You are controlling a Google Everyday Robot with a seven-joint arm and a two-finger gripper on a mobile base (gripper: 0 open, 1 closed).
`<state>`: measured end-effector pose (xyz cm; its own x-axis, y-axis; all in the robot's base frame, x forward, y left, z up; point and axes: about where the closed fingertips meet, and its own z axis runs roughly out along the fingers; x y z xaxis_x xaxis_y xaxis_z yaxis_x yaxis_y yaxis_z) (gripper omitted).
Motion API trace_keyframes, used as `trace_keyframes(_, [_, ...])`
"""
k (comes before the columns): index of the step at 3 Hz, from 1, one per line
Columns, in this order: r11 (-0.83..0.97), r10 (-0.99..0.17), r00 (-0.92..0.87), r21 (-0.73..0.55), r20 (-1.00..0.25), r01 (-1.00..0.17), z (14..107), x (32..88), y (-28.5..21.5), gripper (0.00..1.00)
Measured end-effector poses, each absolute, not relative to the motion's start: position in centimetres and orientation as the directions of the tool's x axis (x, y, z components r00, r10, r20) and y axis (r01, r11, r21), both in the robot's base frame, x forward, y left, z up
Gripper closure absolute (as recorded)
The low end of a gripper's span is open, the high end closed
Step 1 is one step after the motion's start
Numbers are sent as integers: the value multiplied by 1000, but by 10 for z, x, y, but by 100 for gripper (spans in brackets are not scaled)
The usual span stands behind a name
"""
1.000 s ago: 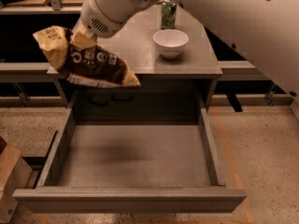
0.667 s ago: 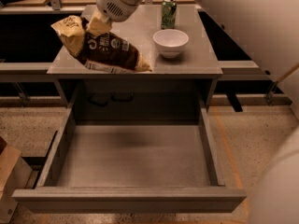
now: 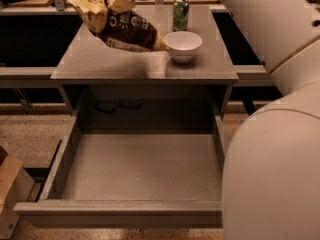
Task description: Pick brown chip bag from top drawer and place on counter
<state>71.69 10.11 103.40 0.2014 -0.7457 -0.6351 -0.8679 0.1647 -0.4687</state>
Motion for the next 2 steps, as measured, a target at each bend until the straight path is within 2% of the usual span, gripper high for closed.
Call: trace_keyframes(2, [217,-741,166,-466,-650,-857,1004,722,112,100])
